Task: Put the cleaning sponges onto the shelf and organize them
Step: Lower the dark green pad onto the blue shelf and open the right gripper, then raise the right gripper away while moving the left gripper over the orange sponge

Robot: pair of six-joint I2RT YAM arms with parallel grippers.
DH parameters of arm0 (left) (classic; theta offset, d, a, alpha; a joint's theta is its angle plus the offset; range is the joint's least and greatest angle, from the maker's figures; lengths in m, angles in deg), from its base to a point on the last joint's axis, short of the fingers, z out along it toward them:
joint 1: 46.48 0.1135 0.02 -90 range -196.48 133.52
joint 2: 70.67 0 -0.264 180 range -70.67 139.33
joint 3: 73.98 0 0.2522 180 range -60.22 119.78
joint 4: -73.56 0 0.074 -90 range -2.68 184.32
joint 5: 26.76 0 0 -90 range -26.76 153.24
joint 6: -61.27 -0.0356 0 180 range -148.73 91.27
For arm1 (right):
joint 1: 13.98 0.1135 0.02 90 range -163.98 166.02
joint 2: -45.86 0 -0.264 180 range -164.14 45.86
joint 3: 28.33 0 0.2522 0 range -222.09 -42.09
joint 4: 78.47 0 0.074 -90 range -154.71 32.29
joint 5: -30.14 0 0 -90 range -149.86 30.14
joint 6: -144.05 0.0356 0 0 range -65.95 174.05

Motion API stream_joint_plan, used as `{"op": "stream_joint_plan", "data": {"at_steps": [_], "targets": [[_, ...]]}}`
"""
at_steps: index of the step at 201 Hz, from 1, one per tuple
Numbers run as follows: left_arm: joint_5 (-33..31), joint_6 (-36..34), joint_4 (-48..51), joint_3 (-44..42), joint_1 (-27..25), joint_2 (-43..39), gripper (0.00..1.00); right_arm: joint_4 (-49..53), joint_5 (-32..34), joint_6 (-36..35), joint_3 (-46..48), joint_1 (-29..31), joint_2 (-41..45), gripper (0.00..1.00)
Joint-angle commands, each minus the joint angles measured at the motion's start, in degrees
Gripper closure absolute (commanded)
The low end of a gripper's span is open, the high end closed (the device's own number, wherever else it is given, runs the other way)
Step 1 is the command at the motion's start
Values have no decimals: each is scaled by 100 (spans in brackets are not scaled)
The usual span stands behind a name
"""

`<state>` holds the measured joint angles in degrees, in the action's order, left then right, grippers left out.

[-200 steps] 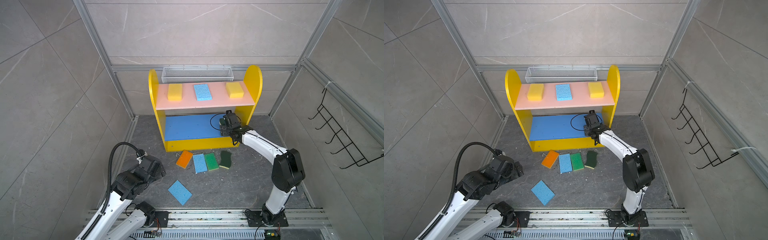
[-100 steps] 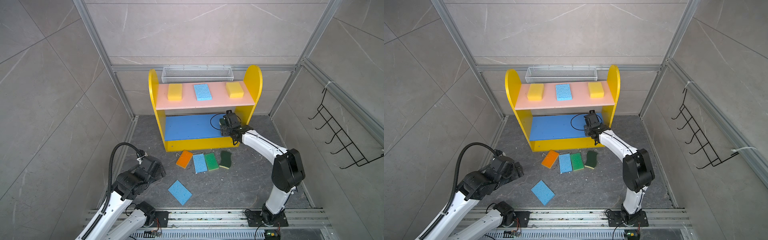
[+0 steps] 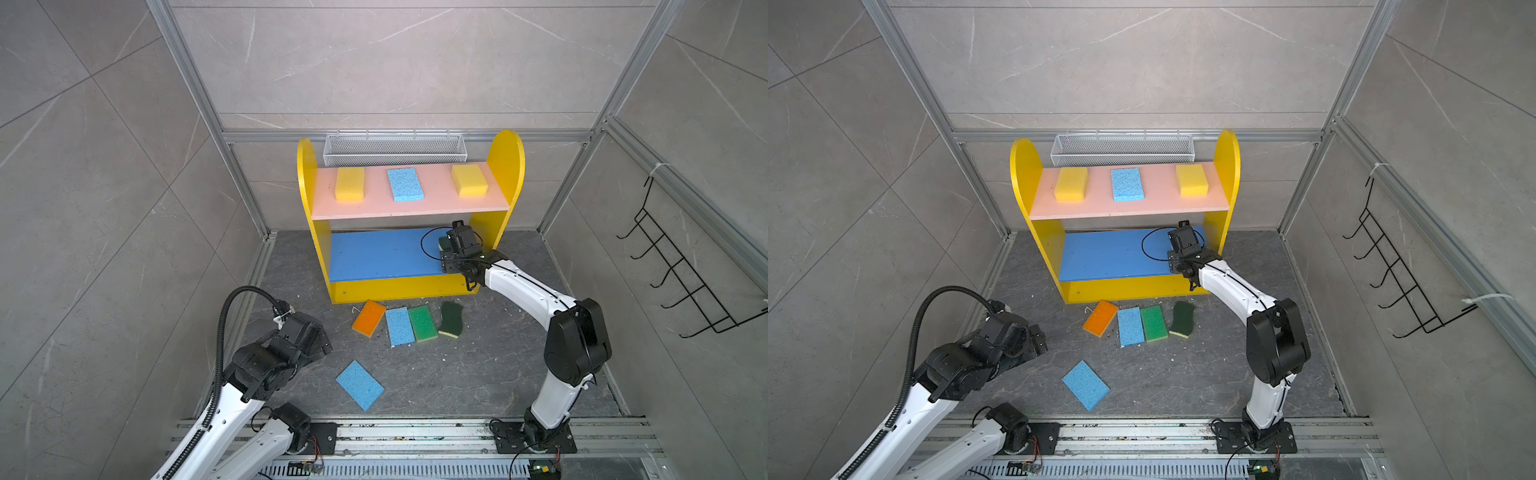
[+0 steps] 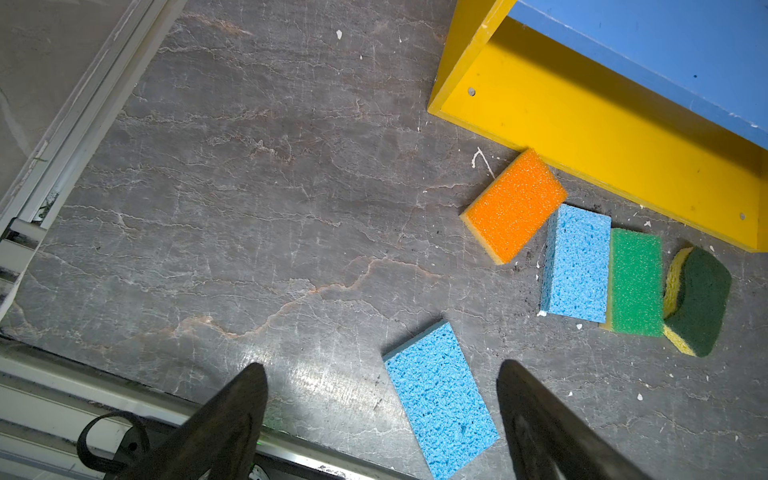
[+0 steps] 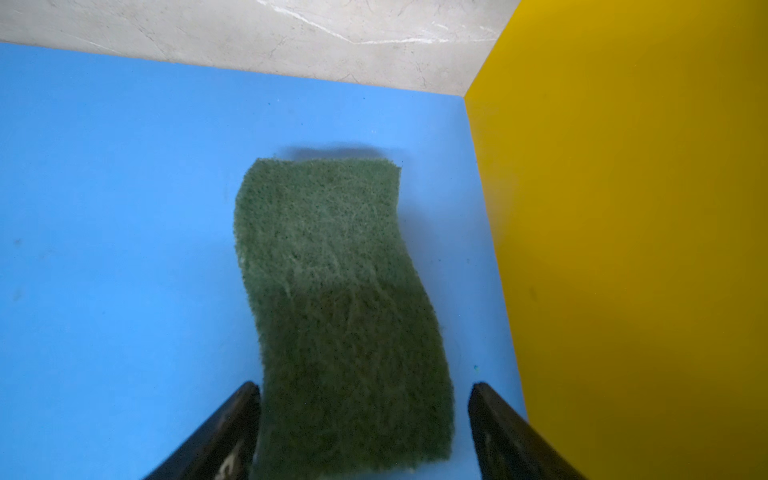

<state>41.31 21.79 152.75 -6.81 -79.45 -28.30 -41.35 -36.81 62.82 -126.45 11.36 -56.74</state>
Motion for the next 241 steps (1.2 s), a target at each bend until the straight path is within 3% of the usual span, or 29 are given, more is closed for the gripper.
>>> {"op": "stream_joint_plan", "data": {"at_steps": [1, 96, 116, 168, 241], "targets": [[76, 65, -96, -59, 28, 50, 11, 158, -109, 65, -31, -23, 405, 19], [482, -370, -776, -500, 22, 292, 11, 552, -818, 921, 1000, 91, 1665, 17], [637, -601, -1077, -598, 13, 478, 11, 680, -1063, 1102, 1401, 133, 2051, 17], [972, -1287, -2100, -835, -38, 1021, 10, 1269, -963, 1498, 2171, 345, 2968, 16], [1057, -1932, -3304, -1060, -132, 2088, 9, 1957, -1305, 1886, 2725, 349, 3659, 15]]}}
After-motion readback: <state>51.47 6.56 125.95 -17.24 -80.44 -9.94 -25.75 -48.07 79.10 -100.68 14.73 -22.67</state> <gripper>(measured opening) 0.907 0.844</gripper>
